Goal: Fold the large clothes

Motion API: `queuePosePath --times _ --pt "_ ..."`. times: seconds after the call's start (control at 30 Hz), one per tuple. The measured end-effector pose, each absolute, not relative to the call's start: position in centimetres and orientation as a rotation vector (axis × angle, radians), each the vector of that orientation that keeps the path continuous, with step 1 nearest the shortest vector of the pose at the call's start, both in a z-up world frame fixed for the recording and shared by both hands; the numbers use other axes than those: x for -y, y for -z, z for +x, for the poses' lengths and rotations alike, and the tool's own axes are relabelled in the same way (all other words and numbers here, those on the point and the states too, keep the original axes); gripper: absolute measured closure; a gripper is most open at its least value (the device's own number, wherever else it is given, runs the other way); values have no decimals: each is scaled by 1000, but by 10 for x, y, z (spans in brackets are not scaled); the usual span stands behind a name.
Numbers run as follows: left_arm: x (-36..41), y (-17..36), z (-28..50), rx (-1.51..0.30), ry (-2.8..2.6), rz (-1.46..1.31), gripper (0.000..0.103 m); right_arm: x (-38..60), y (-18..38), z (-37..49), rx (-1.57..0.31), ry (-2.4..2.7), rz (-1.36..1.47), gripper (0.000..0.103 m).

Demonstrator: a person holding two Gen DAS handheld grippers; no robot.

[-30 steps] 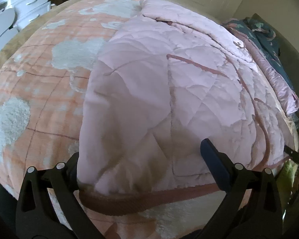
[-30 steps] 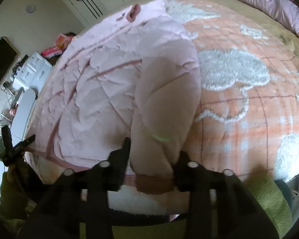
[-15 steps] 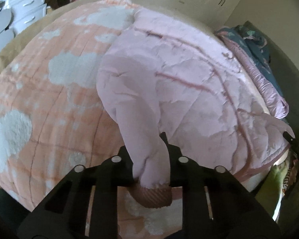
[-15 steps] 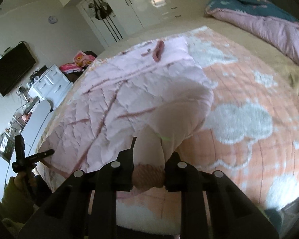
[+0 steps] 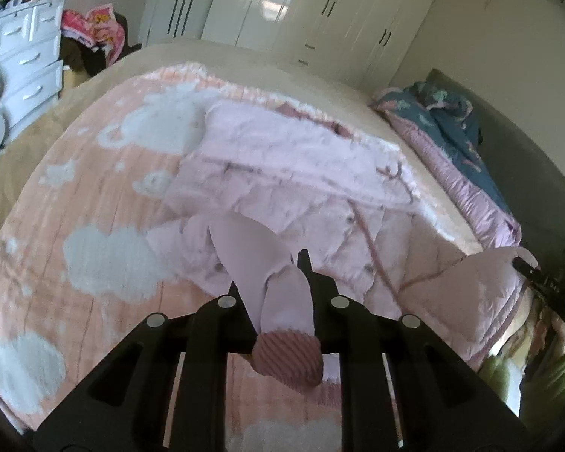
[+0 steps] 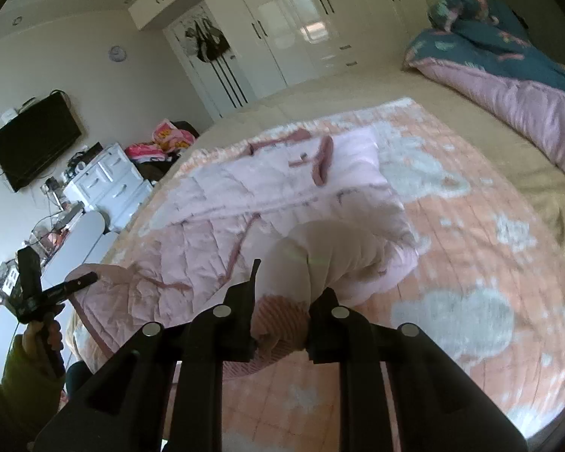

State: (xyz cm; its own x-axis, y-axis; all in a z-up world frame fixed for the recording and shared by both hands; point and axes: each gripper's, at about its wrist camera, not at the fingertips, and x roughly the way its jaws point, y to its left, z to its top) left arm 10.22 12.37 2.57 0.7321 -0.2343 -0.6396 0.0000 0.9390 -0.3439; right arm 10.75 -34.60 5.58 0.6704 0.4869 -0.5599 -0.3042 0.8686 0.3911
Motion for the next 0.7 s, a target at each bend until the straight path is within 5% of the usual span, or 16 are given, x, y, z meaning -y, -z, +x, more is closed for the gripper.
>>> queuePosePath --times 0.7 --pt "-129 -131 191 -571 125 -321 95 342 -156 194 -580 -493 241 86"
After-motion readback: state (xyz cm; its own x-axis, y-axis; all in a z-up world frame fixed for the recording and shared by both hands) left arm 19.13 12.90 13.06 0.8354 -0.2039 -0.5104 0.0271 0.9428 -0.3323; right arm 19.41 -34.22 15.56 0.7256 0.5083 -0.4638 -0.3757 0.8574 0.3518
